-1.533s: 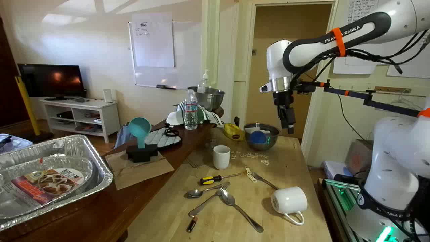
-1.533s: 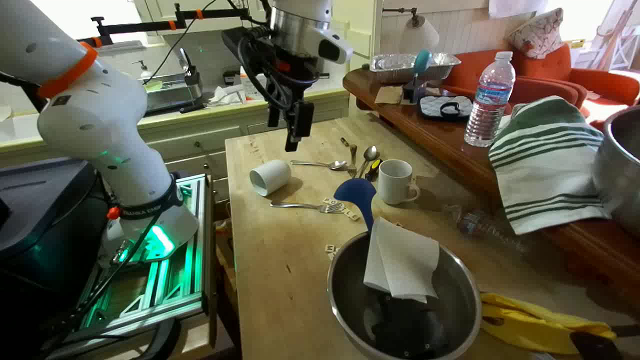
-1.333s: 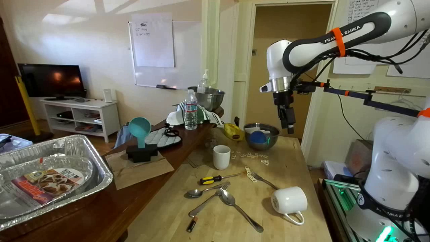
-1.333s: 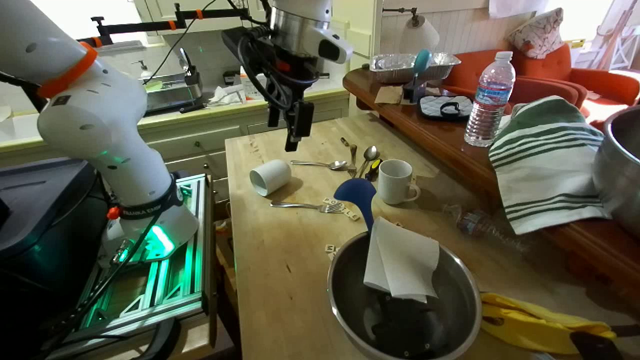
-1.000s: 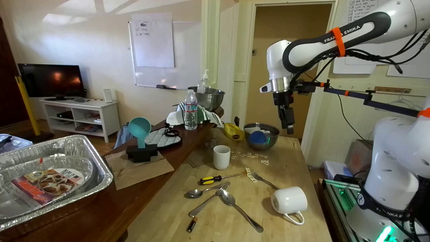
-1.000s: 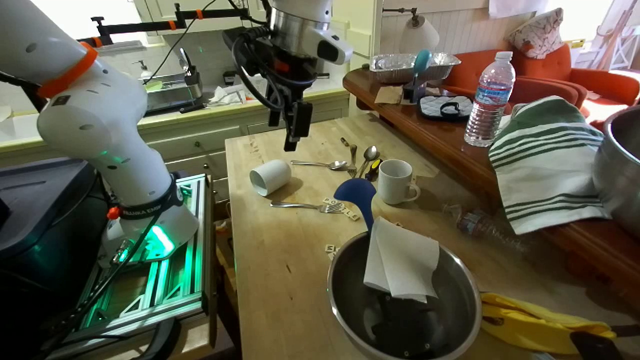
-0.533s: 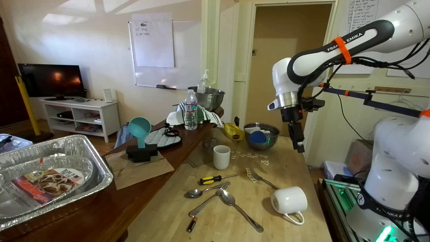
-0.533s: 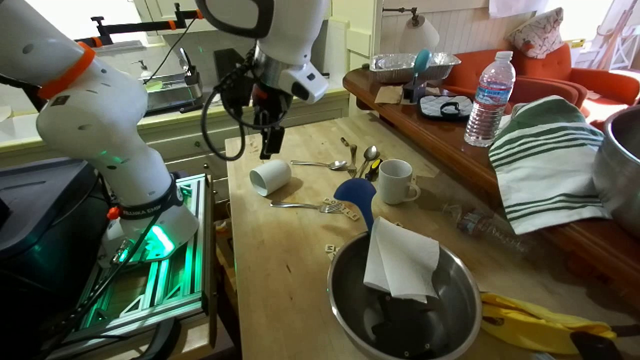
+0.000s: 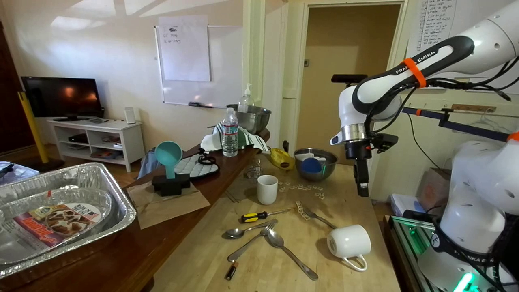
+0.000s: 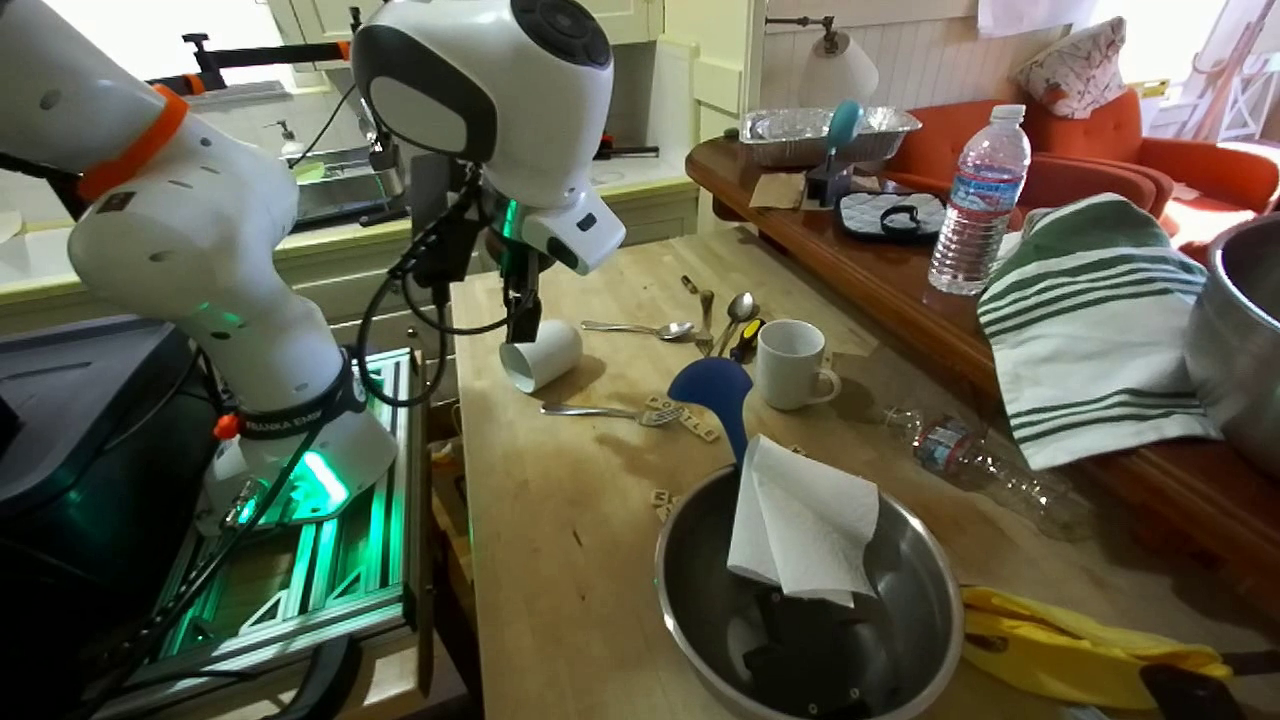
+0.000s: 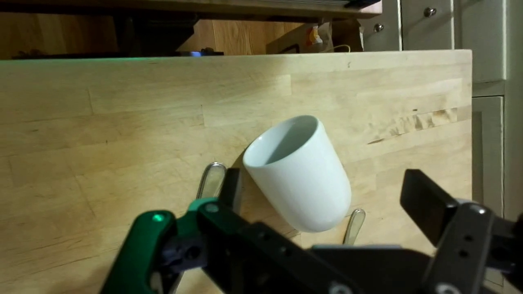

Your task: Put the mug upright

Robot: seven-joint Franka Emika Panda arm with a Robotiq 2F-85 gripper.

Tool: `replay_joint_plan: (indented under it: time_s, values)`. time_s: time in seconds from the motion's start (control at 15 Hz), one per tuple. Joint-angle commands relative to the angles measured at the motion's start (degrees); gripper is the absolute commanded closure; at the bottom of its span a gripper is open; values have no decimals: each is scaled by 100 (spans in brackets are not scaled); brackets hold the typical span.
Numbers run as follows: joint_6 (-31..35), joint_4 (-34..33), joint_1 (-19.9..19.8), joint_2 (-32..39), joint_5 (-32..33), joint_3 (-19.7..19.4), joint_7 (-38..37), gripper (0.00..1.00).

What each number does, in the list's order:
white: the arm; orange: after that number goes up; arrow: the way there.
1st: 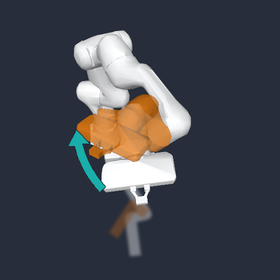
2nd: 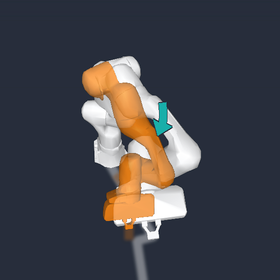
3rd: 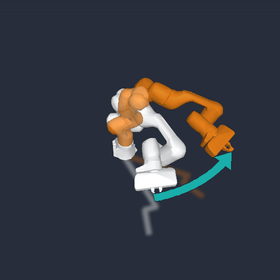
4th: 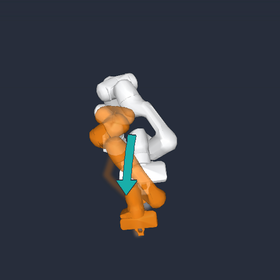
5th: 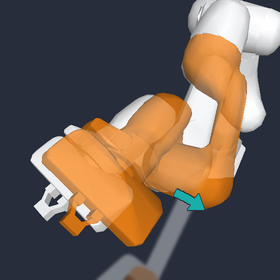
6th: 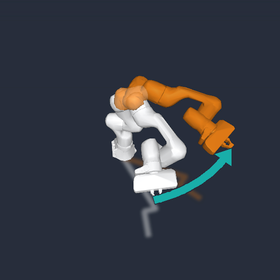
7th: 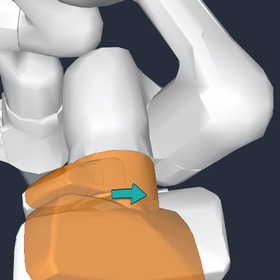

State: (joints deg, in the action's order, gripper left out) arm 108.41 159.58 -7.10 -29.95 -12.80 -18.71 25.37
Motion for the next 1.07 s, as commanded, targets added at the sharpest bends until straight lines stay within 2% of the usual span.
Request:
replay_joint_plan:
  time_s: [0.0, 0.2, 0.47, 0.67, 1.0]
  values:
    - [-17, -7, -60, 8, -24, 81, 23, 0]
    - [450, -40, 68, 392, -227, 267, -329, 0]
    - [273, -50, 263, 1064, -1101, 222, -444, 0]
    - [242, -44, 167, 1516, -1502, 265, -627, 0]
    - [192, -50, -47, 2039, -1559, 351, -1255, 0]
